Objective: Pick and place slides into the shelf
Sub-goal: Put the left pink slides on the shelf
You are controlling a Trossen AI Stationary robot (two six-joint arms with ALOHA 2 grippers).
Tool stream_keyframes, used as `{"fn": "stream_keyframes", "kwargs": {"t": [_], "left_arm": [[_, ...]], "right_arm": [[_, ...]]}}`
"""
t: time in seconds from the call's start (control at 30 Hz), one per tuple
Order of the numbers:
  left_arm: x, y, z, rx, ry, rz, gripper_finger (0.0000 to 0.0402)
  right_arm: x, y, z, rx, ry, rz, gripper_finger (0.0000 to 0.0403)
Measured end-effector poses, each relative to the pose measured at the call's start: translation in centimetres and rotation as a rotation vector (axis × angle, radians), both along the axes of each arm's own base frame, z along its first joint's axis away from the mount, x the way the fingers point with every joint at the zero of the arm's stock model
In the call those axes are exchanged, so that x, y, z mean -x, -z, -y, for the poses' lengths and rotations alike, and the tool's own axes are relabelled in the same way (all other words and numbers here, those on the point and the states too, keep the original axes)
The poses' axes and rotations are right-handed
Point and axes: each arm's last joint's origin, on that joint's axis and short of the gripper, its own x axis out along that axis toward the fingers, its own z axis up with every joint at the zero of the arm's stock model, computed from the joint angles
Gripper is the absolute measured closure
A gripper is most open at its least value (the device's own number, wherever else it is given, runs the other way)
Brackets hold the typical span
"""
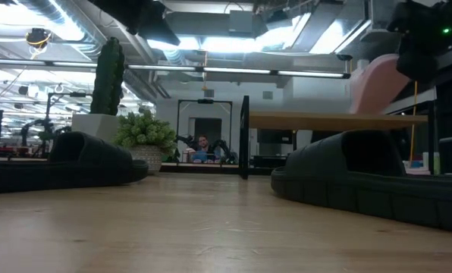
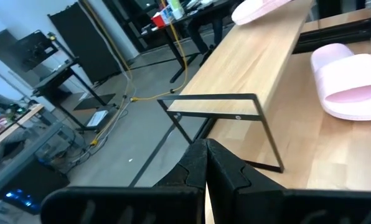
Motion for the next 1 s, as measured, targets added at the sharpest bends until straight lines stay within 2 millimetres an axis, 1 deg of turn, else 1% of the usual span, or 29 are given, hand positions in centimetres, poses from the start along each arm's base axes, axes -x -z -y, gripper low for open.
{"fn": "stream_keyframes", "kwargs": {"t": [0.17,0.33,0.57,0.87,1.0], "left_arm": [[-0.02,0.01,0.04,0.004,0.013,0.000,0.0401],[-0.03,0.01,0.04,0.005,0.014,0.000,0.0401],[-0.06,0.02,0.09,0.011,0.031,0.000,0.0401],[-0.06,0.02,0.09,0.011,0.031,0.001,0.0401],[-0.06,0.02,0.09,0.012,0.031,0.002,0.0401]], "right_arm": [[0.24,-0.10,0.01,0.001,0.001,0.016,0.0391],[0.23,-0.11,0.01,0.010,-0.010,-0.026,0.0391],[0.23,-0.11,0.01,0.011,-0.011,-0.031,0.0391],[0.43,-0.10,0.60,0.011,0.062,-0.036,0.0391],[0.30,-0.21,0.74,0.007,0.059,-0.045,0.0391]]}}
